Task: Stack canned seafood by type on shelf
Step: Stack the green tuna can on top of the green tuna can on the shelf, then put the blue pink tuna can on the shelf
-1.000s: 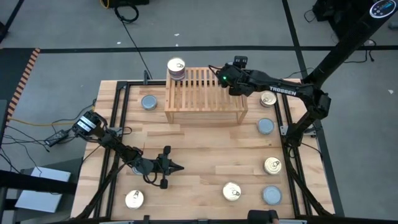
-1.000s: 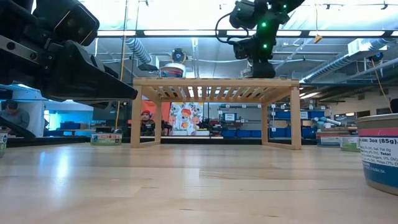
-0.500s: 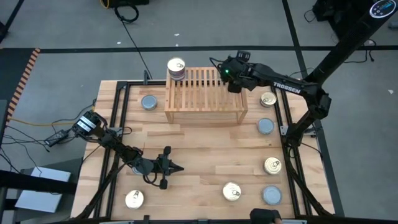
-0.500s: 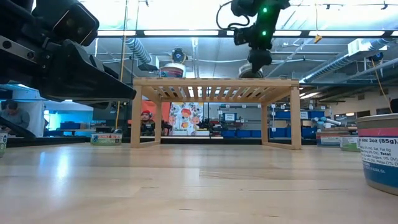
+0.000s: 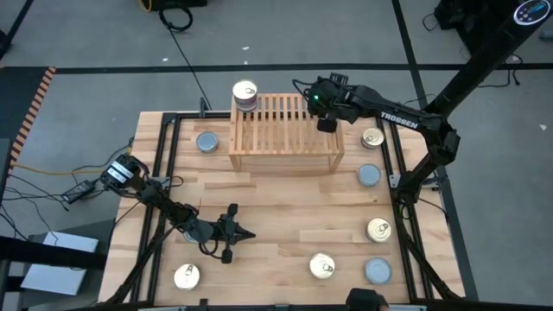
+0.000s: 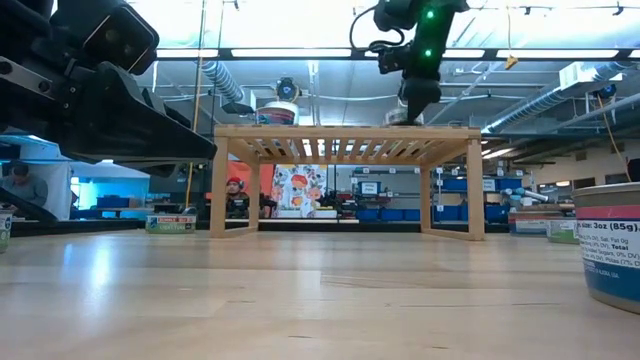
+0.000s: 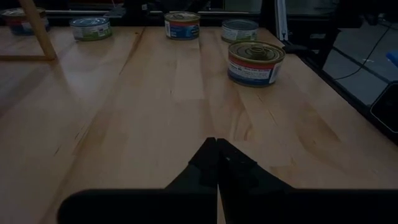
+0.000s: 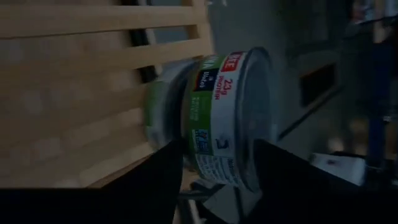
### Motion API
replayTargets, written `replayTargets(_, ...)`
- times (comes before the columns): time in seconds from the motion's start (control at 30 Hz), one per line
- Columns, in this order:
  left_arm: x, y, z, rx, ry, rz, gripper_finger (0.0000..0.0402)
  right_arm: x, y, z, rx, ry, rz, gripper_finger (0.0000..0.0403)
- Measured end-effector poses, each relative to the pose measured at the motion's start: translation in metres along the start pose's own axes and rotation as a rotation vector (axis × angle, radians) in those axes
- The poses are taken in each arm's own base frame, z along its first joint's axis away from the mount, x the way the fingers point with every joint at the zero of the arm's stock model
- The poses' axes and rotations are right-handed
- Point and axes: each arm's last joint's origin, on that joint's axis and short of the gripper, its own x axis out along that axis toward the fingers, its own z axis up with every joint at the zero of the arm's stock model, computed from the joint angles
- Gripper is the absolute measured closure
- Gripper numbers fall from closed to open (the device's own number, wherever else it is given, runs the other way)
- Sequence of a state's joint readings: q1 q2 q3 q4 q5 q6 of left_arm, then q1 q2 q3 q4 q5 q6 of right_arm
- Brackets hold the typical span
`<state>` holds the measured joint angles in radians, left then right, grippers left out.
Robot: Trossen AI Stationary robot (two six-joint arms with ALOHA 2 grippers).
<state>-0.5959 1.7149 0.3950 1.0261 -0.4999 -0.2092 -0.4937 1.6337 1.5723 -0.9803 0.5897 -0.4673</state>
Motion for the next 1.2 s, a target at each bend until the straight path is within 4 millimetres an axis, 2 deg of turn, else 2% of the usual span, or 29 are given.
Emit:
replayTargets(0.17,0.000,0.000,0.000,-0.001,0.000,-0.001,0.0399,0.004,-0.002,-0.004,0.090,-0.002,0.077,0.0192)
replayTargets(0.37,0.000,0.000,0.000,-0.002,0.002,-0.008,0.0399,0.007,-0.007,-0.007,0.139,0.009,0.076,0.0158)
replayTargets(0.47,0.000,0.000,0.000,-0.002,0.002,-0.008,0.0399,0.005,-0.007,-0.007,0.139,0.001,0.073,0.0158)
replayTargets(0.57,0.000,0.000,0.000,-0.002,0.002,-0.008,0.0399,0.001,-0.012,-0.005,0.153,-0.023,0.062,0.0183)
replayTargets(0.8,0.000,0.000,0.000,-0.003,0.005,-0.007,0.0399,-0.022,-0.028,0.001,0.177,-0.075,0.043,0.0278)
replayTargets(1.07,0.000,0.000,-0.001,-0.001,0.009,-0.006,0.0399,-0.085,-0.031,-0.010,0.187,0.003,0.126,0.0388)
replayTargets(1.2,0.000,0.000,-0.001,-0.001,0.009,-0.006,0.0399,-0.110,-0.019,-0.018,0.217,0.038,0.207,0.0389)
